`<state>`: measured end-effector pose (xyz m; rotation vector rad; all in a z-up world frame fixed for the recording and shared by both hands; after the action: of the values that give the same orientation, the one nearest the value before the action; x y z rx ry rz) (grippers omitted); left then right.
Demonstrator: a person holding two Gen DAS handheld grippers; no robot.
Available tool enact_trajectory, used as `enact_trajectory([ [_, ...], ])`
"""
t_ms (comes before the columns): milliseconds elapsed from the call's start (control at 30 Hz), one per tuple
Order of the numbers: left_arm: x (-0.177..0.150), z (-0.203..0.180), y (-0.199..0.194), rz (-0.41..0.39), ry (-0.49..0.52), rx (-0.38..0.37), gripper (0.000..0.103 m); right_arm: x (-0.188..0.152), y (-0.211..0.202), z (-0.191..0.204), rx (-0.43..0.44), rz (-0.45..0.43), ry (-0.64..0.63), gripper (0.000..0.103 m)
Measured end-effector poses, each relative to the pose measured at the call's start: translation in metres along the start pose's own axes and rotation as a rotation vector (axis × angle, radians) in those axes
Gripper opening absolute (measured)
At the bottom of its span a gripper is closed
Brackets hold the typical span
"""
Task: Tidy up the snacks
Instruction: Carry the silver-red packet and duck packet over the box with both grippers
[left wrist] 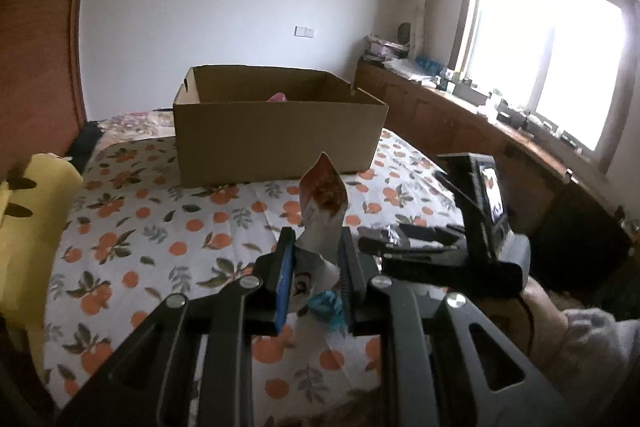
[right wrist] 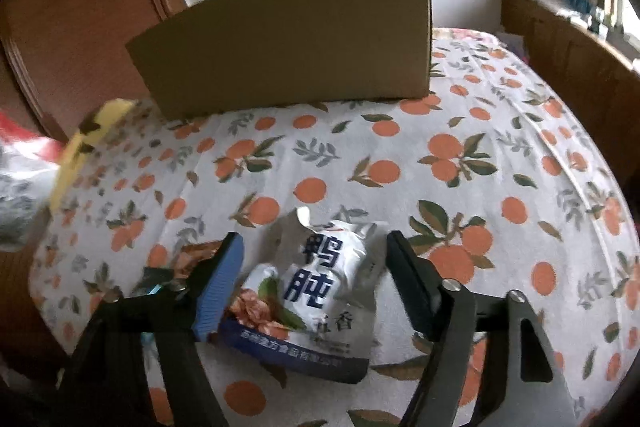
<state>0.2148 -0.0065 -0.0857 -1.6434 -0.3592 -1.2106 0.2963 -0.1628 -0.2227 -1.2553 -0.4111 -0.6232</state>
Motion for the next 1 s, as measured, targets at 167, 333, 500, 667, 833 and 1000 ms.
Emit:
enact_trajectory([
  [167,-0.006,-0.007,-0.013,0.002,-0.010,0.009,0.018,-0.008,-0.003,-0.003,-0.074,0.006,-0.061,0.063],
  [333,-0.010,-0.012,-0.030,-0.002,-0.016,0.030,0.018,-0.014,-0.008,-0.007,-0.093,0.012,-0.107,0.062],
  [500,-0.009,-0.017,-0.047,-0.002,-0.026,0.049,0.018,-0.018,-0.019,-0.012,-0.039,0.049,-0.077,0.062],
  [667,-0.006,-0.021,-0.059,-0.019,-0.045,0.052,0.018,-0.020,-0.033,-0.021,-0.005,0.047,-0.055,0.061],
  [833,0.000,-0.030,-0.057,-0.022,-0.042,0.040,0.018,-0.017,-0.045,-0.034,0.002,0.029,-0.047,0.061],
  [1000,0.005,-0.042,-0.050,-0.019,-0.029,0.028,0.018,-0.011,-0.060,-0.037,0.032,0.005,-0.030,0.061],
])
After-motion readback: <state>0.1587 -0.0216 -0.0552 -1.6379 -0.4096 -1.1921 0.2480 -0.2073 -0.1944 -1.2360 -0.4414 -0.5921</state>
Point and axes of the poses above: each gripper's, at about its wrist camera, not at the fingertips, and y roughly the way its jaws point, z to its left, x to its top, the point moved 10 cm from there along y, roughly the way its jaws point, and after that the axes turned 13 degrees about y, right-handed, at the moved point
